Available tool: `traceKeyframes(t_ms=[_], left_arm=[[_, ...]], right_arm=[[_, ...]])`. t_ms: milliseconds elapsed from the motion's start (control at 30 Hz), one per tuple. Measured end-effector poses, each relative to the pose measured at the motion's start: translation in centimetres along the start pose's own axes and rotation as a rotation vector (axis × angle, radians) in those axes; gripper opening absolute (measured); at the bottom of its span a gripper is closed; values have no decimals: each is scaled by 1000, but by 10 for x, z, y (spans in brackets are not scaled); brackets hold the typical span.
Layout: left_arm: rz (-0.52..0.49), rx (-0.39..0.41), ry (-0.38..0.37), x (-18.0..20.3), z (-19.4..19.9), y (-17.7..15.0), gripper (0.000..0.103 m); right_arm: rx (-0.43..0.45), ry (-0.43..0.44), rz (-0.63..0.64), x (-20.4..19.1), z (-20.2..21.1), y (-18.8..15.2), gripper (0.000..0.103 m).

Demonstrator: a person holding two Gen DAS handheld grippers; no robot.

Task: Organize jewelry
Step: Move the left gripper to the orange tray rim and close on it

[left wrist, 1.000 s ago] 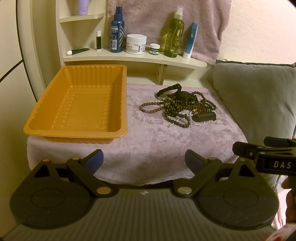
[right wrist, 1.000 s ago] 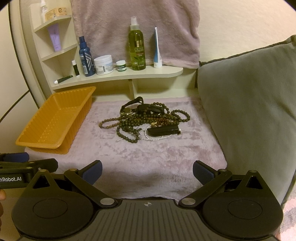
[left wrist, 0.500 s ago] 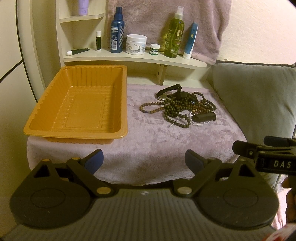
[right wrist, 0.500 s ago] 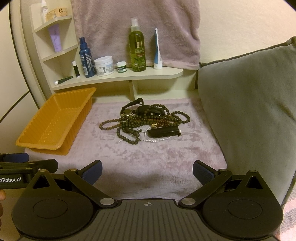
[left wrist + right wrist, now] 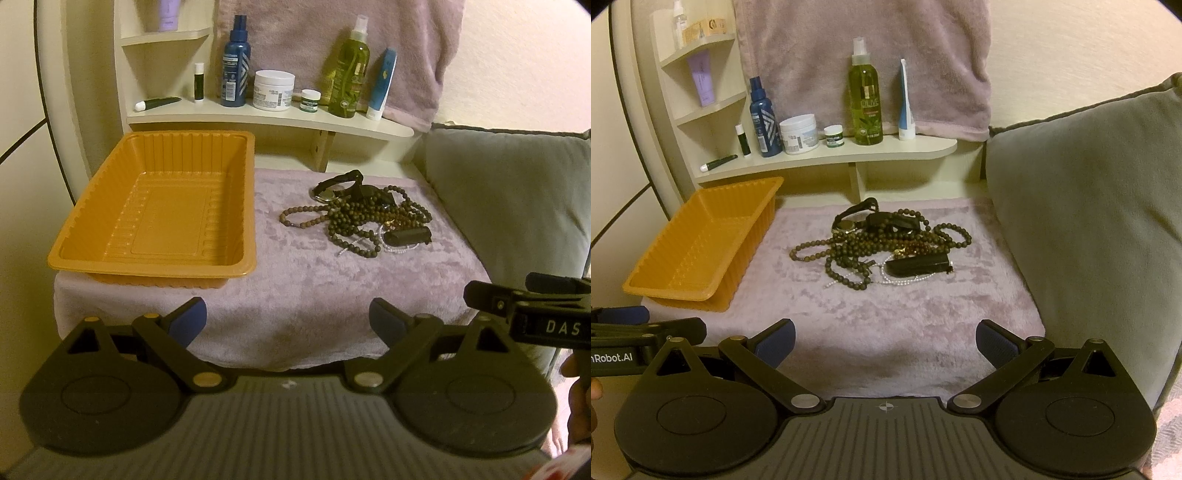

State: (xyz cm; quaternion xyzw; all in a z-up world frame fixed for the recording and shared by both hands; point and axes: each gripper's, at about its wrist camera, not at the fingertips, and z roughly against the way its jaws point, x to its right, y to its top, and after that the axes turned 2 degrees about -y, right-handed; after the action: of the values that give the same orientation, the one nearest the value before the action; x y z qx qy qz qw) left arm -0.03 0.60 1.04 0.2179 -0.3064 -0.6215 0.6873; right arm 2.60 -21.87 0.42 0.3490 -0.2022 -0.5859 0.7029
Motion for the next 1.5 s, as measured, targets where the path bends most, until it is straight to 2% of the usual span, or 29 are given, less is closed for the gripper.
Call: traceKeyframes(t_ms=[233,400,500,600,800,933,1233,1367,1400,1500], left_arm=[[23,28,2,-11,7,3,94],[65,65,12,-38,17,11,94],[97,91,23,-66,23,19,96],[127,105,67,-101,26,28,97],[180,101,133,-172,19,41,96],[185,62,108,-203,6,45,95],[169,-34,26,-238,-35,52,81],[167,-63,-19,-245,-49,54,66],[164,-72,-28,-246,-52,54,59],[160,-102,-75,-248,-62,53,52]], right_arm=[[35,17,-16,-2,1,0,103],[55,34,-16,-6,-5,3,103],[53,47,-6,-10,-13,5,103],[51,54,7,-17,-21,8,103],[60,70,22,-28,-39,17,103],[66,82,20,-32,-52,24,103],[51,36,6,-34,-78,29,103],[30,10,1,-31,-86,29,103],[26,4,1,-31,-88,29,103],[16,-10,-1,-30,-93,30,103]])
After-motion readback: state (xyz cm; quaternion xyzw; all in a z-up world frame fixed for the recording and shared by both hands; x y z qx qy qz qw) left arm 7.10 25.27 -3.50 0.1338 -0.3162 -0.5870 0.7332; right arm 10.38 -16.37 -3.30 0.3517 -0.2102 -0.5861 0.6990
